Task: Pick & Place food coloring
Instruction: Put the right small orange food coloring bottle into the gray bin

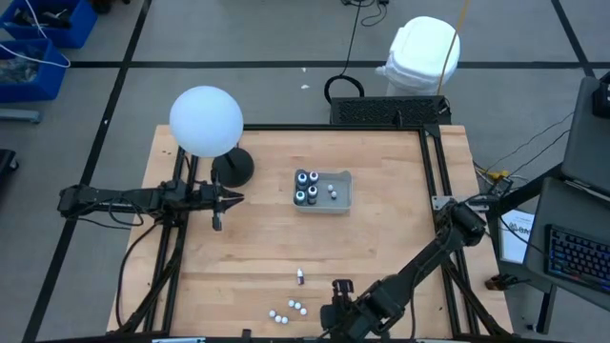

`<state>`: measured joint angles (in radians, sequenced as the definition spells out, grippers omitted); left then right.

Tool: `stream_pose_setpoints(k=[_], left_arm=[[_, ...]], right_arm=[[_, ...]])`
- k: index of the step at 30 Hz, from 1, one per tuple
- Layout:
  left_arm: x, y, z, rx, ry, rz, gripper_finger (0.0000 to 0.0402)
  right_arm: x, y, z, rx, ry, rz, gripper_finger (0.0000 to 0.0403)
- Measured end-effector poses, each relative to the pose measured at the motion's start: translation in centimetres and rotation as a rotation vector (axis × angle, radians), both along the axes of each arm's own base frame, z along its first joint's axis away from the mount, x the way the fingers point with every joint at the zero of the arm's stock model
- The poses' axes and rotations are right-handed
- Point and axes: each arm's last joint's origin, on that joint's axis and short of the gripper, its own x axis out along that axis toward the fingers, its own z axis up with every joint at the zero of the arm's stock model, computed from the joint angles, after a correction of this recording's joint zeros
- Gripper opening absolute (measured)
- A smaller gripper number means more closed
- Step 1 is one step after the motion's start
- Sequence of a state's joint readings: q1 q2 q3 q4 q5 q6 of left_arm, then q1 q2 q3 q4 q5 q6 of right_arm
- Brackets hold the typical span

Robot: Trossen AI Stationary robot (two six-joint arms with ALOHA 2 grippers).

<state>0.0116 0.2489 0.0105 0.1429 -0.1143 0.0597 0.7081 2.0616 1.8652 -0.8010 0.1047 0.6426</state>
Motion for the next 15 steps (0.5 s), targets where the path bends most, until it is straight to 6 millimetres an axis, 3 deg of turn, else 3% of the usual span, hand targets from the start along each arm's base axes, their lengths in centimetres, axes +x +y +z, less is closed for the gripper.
stream_pose_setpoints(k=[3, 9, 15], left_arm=[[0.0, 0.0, -0.1, -0.024, 0.006, 0.002, 0.0047], [0.0, 0.0, -0.2, -0.043, 0.018, 0.005, 0.0047], [0.0, 0.0, -0.3, -0.043, 0.024, 0.005, 0.0047]], right_arm=[[0.4, 0.3, -0.7, 0.004, -0.004, 0.000, 0.0197], [1.0, 0.8, -3.2, 0.014, 0.114, -0.026, 0.0203], [0.9, 0.2, -3.7, -0.015, 0.160, -0.085, 0.0203]])
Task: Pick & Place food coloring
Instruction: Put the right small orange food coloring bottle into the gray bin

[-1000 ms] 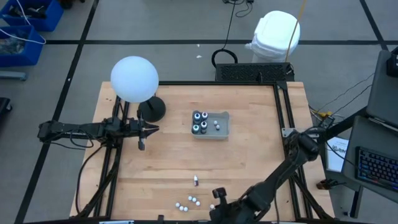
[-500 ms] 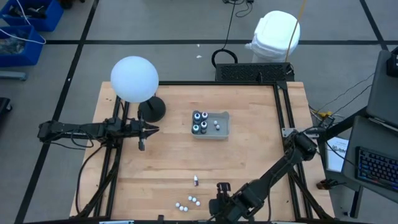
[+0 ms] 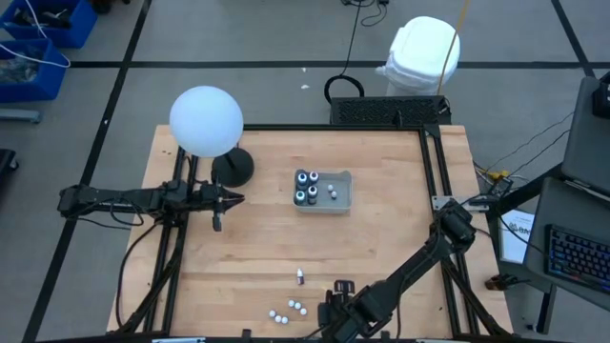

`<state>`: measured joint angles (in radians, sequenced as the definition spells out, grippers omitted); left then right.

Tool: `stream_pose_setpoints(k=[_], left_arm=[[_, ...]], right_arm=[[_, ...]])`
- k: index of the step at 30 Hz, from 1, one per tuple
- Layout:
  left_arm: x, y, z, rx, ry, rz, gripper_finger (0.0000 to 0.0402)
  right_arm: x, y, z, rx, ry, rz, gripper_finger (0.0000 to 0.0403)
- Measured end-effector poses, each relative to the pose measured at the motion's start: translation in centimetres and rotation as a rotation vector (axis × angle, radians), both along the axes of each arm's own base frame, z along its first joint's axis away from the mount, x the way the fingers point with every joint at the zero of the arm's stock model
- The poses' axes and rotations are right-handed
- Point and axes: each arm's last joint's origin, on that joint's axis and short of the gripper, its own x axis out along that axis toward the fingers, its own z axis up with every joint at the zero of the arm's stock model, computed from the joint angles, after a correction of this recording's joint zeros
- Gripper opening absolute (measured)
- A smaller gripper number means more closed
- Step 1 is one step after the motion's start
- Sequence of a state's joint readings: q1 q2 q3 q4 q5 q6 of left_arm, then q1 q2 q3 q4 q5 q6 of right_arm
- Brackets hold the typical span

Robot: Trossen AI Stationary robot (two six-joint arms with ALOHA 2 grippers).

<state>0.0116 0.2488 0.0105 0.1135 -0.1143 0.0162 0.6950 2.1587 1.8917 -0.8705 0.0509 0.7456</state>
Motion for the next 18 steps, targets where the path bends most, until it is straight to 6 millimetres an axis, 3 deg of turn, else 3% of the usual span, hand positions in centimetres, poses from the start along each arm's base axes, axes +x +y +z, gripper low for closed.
stream_pose_setpoints(k=[18], left_arm=[[0.0, 0.0, -0.1, 0.001, 0.014, 0.000, 0.0047]], right_arm=[[0.8, 0.0, -1.4, -0.006, -0.005, 0.013, 0.0203]])
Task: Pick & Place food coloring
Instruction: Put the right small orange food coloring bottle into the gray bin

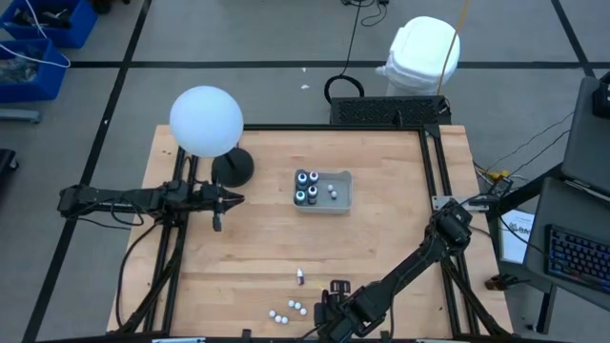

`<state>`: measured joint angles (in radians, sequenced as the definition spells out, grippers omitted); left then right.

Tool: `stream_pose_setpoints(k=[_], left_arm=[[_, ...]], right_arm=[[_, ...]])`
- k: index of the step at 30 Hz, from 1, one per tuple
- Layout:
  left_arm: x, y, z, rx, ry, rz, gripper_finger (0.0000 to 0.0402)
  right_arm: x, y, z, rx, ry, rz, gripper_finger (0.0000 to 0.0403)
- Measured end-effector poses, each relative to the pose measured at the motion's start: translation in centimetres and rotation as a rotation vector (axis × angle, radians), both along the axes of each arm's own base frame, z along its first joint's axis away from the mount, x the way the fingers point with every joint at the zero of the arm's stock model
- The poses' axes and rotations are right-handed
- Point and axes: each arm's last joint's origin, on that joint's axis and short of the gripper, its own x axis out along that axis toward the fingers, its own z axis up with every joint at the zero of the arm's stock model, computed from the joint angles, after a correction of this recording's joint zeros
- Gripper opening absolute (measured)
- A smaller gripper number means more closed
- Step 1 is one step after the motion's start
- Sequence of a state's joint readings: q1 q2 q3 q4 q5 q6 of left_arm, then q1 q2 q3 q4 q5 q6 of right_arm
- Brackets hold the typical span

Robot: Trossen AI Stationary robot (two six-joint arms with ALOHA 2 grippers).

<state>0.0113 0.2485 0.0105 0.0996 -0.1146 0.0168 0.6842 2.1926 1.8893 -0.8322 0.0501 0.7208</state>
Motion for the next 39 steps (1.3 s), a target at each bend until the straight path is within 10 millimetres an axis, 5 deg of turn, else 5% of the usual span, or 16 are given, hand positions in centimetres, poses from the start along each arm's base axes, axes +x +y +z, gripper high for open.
stream_pose_setpoints(k=[39], left_arm=[[0.0, 0.0, -0.1, 0.004, 0.007, 0.000, 0.0047]], right_arm=[[-0.2, -0.1, -3.9, 0.027, -0.019, -0.009, 0.0203]])
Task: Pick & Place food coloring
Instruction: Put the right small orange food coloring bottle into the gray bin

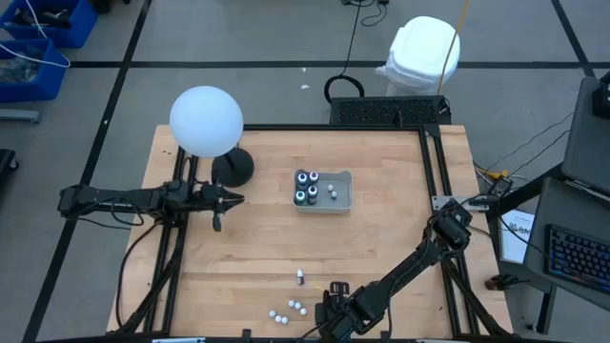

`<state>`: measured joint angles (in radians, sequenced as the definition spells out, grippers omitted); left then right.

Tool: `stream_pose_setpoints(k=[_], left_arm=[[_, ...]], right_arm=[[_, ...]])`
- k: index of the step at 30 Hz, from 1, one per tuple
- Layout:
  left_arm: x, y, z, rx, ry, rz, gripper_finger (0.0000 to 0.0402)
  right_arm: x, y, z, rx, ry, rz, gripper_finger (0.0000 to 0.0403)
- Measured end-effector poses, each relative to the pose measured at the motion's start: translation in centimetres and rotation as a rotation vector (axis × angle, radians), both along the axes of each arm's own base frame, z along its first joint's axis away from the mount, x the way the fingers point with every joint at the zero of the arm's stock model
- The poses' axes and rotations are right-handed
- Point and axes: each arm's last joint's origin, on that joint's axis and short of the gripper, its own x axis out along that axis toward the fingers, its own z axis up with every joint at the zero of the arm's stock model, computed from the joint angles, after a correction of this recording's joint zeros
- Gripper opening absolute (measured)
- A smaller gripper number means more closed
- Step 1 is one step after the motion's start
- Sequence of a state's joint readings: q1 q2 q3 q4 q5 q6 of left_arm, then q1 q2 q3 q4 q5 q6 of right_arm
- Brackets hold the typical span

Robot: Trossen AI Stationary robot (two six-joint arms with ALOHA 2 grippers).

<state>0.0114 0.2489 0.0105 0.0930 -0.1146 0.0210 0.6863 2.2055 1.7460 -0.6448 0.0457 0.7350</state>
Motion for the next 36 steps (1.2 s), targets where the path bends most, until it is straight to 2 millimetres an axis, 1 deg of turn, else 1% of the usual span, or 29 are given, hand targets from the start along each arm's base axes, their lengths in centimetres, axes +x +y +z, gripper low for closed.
stream_pose_setpoints(k=[7, 11, 21, 29, 36], left_arm=[[0.00, 0.00, 0.02, 0.000, -0.002, 0.000, 0.0047], [0.00, 0.00, 0.01, 0.000, -0.002, 0.000, 0.0047], [0.00, 0.00, 0.01, 0.000, -0.001, 0.000, 0.0047], [0.00, 0.00, 0.00, 0.000, 0.000, 0.000, 0.0047], [0.00, 0.00, 0.00, 0.000, 0.000, 0.000, 0.0047]], right_arm=[[-0.04, -0.15, -0.15, -0.002, 0.011, -0.010, 0.0203], [-0.07, -0.10, -0.15, 0.012, 0.022, -0.006, 0.0194], [0.45, 0.06, 0.08, 0.050, -0.021, -0.004, 0.0149], [0.31, 0.00, 0.01, 0.049, 0.000, 0.003, 0.0118], [0.30, 0.03, 0.06, 0.059, 0.006, 0.001, 0.0078]])
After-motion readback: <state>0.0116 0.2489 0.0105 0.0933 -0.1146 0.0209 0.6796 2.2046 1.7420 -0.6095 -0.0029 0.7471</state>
